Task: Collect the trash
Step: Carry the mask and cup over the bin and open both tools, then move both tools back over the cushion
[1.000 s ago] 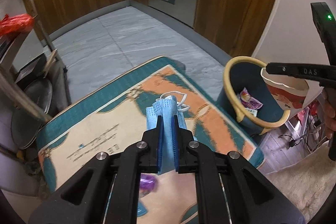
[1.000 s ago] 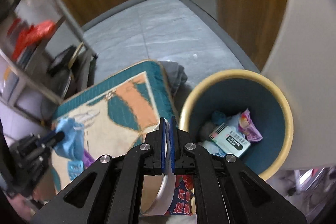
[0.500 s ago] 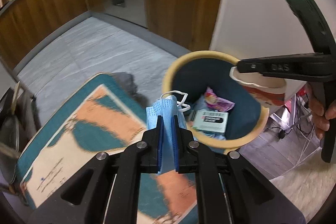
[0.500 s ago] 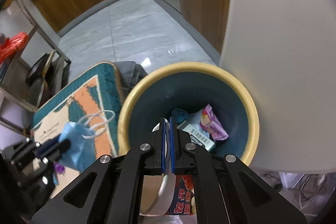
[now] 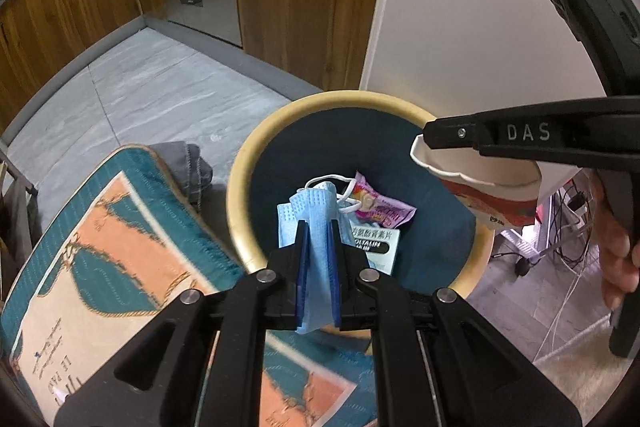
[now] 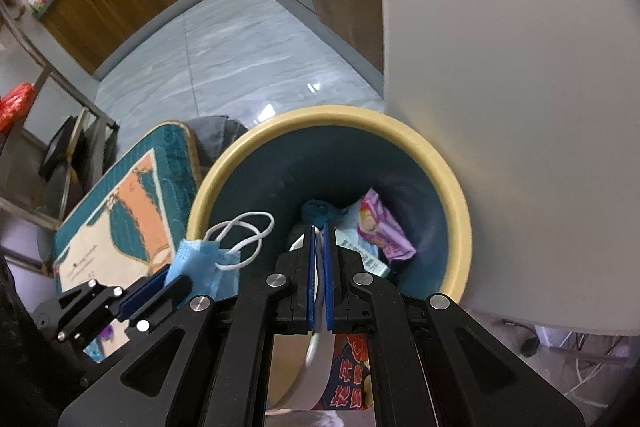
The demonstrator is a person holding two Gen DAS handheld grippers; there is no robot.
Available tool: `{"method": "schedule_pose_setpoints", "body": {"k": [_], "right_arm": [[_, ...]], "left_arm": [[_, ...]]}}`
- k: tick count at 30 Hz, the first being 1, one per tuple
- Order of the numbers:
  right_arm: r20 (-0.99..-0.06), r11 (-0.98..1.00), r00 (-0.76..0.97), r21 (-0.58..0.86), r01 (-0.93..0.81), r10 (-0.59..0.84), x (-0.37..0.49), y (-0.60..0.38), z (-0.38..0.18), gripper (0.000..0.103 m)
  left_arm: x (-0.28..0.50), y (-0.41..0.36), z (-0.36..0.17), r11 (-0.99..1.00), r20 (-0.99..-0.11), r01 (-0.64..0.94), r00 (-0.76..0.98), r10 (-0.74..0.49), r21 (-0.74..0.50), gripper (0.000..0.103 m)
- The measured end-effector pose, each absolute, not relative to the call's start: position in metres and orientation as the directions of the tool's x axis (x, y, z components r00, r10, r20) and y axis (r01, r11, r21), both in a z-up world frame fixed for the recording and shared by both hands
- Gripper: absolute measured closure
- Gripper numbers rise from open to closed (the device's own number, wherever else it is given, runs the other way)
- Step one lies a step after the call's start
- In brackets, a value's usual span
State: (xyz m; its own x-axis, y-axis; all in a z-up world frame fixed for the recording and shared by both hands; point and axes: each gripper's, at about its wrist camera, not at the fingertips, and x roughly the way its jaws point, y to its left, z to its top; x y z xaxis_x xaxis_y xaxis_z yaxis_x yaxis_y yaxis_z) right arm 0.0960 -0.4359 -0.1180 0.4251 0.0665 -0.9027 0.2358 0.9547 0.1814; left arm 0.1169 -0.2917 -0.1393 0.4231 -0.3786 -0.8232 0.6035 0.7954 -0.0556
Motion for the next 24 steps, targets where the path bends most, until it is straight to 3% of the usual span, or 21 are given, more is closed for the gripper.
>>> {"method": "schedule_pose_setpoints", "body": {"k": [5, 8, 11, 13, 18, 24], "right_arm": [[-0.899, 0.947, 0.435, 0.179, 0.267, 0.047, 0.096, -0.444, -0.119, 0.098], [-0.894, 0.942, 0.445, 0.19, 0.277, 0.05, 0.096, -0.449, -0.119, 0.097], [-0.883, 0.938, 0.467, 0.201, 0.283, 0.048, 0.094, -0.453, -0.116, 0.087], [-0.875, 0.935, 0.482, 0.209, 0.288, 0.048, 0.094, -0.453, -0.112, 0.073], [-0.865, 0.931, 0.5, 0.211, 0.297, 0.037, 0.095, -0.452, -0.104, 0.059], [-0.856, 0.924, 0.516, 0.217, 0.314, 0.026, 0.095, -0.442, -0.094, 0.031]], "left_arm": [[0.113, -0.306, -0.138, 0.787, -0.8, 0.615, 0.448, -0.399, -0.049, 0.094], [0.111, -0.31, -0.135, 0.783, -0.787, 0.622, 0.472, -0.398, -0.023, 0.084], [0.11, -0.309, -0.133, 0.789, -0.78, 0.614, 0.483, -0.399, -0.024, 0.065], [0.111, -0.306, -0.131, 0.798, -0.779, 0.602, 0.487, -0.395, -0.028, 0.059], [0.109, -0.297, -0.127, 0.804, -0.778, 0.594, 0.496, -0.386, -0.02, 0.05], [0.104, -0.276, -0.116, 0.824, -0.769, 0.566, 0.52, -0.372, -0.017, 0.037]]}}
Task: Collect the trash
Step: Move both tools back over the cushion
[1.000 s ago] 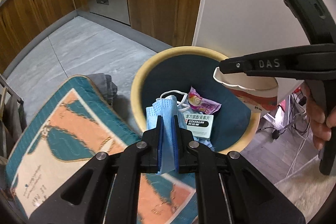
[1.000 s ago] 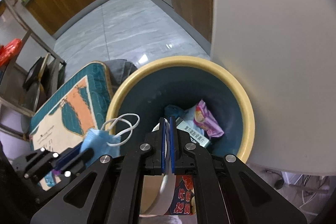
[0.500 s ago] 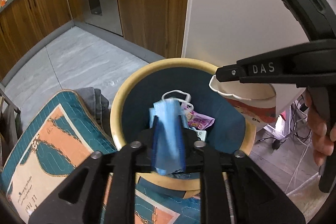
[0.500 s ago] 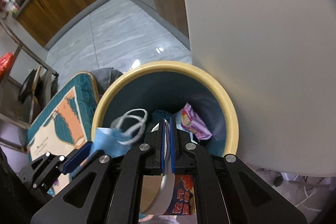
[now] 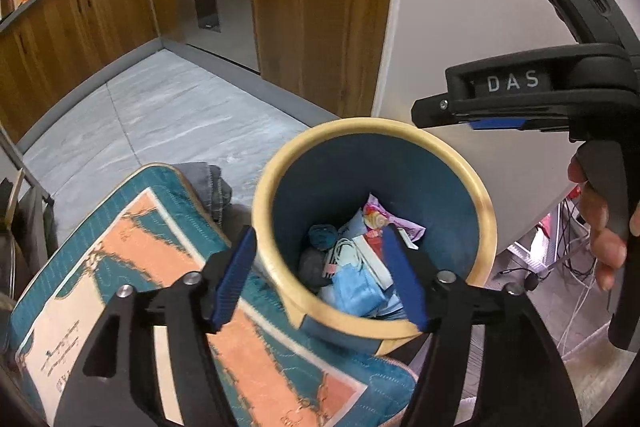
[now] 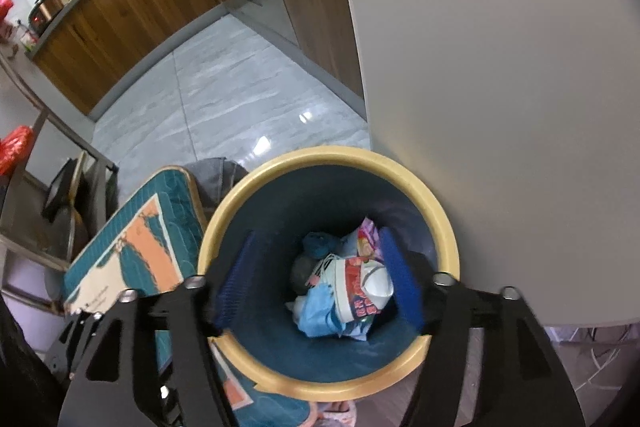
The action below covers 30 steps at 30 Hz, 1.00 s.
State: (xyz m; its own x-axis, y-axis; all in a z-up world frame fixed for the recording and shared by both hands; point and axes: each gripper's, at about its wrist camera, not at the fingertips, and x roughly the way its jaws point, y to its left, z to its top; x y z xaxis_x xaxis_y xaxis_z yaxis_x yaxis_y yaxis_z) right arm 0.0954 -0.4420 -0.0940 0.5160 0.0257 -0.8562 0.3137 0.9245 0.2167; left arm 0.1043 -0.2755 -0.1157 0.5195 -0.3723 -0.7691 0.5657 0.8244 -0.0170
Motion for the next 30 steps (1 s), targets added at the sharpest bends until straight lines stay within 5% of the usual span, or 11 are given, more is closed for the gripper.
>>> {"method": "schedule_pose_setpoints", "body": {"k": [13, 30], "right_arm": [[-0.83, 0.945, 0.557, 0.19, 0.268, 0.009, 0.095, -0.405, -0.069, 0.009], [-0.824, 0.979, 0.566, 0.14, 0.147, 0.033, 0.103, -0.326, -0.058, 0.008]], "left_arm": [[0.086, -0.226, -0.087, 0.856, -0.727, 0.516, 0.6, -0.334, 0.033, 0.008], [0.074, -0.15, -0.072, 0.907, -0.721, 0.413, 0.652, -0.235, 0.079, 0.006]]}}
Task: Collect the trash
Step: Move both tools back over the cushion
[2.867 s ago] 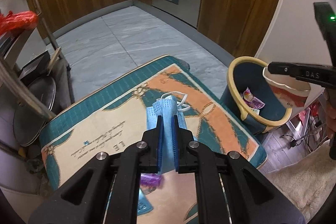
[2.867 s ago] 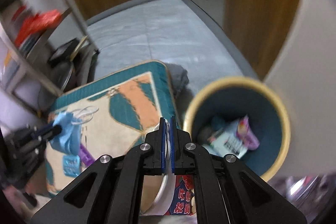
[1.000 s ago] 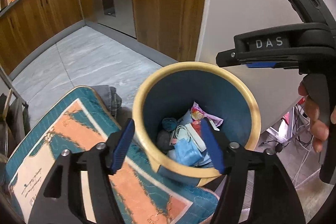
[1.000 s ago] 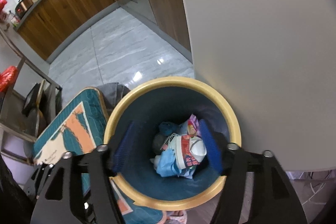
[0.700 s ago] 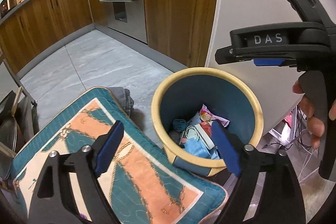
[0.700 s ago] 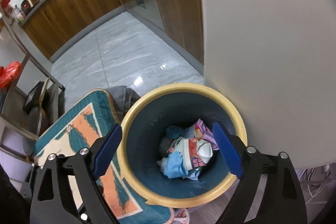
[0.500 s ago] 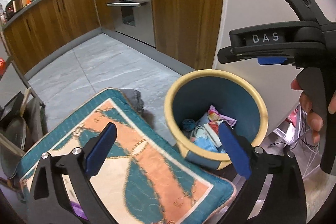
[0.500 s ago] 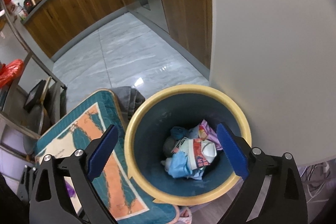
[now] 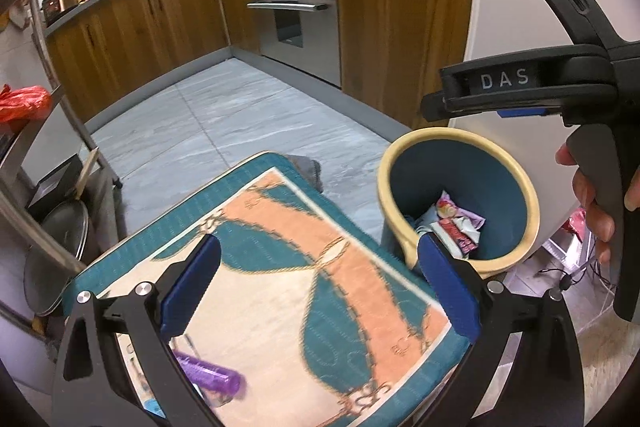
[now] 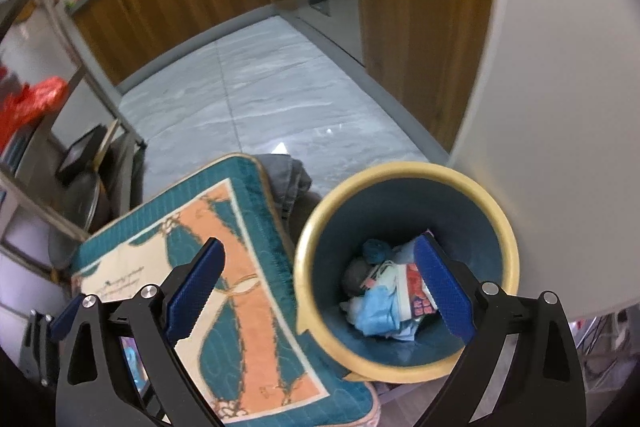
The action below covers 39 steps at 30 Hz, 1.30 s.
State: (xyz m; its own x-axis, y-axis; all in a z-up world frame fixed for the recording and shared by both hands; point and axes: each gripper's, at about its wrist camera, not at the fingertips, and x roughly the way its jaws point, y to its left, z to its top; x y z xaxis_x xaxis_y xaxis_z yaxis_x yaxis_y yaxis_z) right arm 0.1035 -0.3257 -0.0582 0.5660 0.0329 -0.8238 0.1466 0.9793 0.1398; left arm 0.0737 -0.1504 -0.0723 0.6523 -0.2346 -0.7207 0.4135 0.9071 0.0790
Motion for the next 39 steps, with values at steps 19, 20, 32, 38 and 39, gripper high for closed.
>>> {"method": "schedule_pose_setpoints", "body": {"k": [19, 20, 32, 38, 39], "right_arm": [[-0.829, 0.988, 0.55, 0.147, 0.044, 0.099, 0.107, -0.254, -0.056, 0.006], [-0.832, 0.986, 0.544, 0.16, 0.05, 0.107, 0.107, -0.252, -0.057, 0.006], [-0.876, 0.983, 0.465, 0.175, 0.064, 0.125, 0.114, -0.21, -0.073, 0.006], [-0.877, 0.993, 0.467, 0.119, -0.023, 0.116, 0.118, -0.17, -0.075, 0.006], [-0.876, 0.993, 0.468, 0.108, -0.037, 0.113, 0.118, -0.164, -0.075, 0.006]], "left_arm": [[0.065, -0.066, -0.075, 0.955, -0.732, 0.286, 0.667, -0.139, 0.079, 0.006], [0.065, -0.061, -0.076, 0.958, -0.735, 0.277, 0.665, -0.134, 0.076, 0.006], [0.057, -0.004, -0.092, 0.977, -0.761, 0.188, 0.647, -0.045, 0.102, 0.006], [0.05, 0.035, -0.103, 0.991, -0.787, 0.116, 0.616, -0.025, 0.06, 0.006], [0.05, 0.041, -0.107, 0.994, -0.795, 0.1, 0.606, -0.019, 0.053, 0.006]]}}
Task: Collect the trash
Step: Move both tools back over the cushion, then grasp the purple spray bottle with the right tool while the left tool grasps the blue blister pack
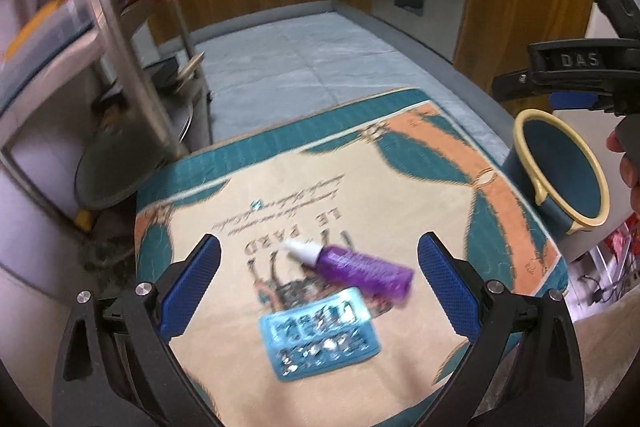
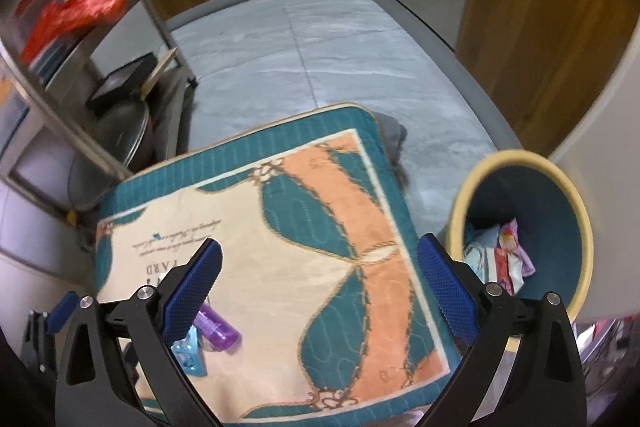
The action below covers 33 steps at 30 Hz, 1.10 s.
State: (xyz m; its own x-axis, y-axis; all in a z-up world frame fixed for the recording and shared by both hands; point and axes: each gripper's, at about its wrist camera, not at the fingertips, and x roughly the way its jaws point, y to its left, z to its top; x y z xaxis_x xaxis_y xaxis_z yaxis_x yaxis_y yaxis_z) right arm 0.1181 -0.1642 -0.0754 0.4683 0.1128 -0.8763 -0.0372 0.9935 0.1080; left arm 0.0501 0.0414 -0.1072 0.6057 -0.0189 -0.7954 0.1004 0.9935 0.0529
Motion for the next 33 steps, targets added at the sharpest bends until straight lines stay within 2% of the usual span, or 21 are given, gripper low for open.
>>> {"method": "schedule_pose_setpoints", "body": {"k": [3, 7, 19, 27, 33], "right_arm": [[-0.877, 0.993, 0.468, 0.085, -0.078, 0.112, 0.119, -0.147, -0.077, 0.006], [-0.884, 0.988, 0.442, 0.126, -0.088, 0.152, 0.12, -0.135, -0.083, 0.006], [-0.905, 0.989, 0.401, 0.11, -0.102, 0.142, 0.116, -0.106, -0.1, 0.006], [-0.916, 0.985, 0.38, 0.075, -0.157, 0.13, 0.115, -0.106, -0.117, 0.007], [-0.916, 0.972, 0.36, 0.102, -0.209, 0.174, 0.114, -0.103, -0.122, 0.011]], "left_arm": [[0.05, 0.055, -0.119, 0.996, -0.817, 0.069, 0.576, 0.008, 0.058, 0.006], [0.053, 0.071, -0.135, 0.995, -0.841, 0.03, 0.537, 0.063, 0.094, 0.006], [0.049, 0.083, -0.158, 0.996, -0.888, 0.027, 0.455, 0.06, 0.081, 0.006], [0.047, 0.069, -0.181, 0.999, -0.93, 0.048, 0.366, -0.035, -0.019, 0.006], [0.045, 0.076, -0.175, 1.0, -0.928, -0.004, 0.372, -0.002, -0.004, 0.006]]}}
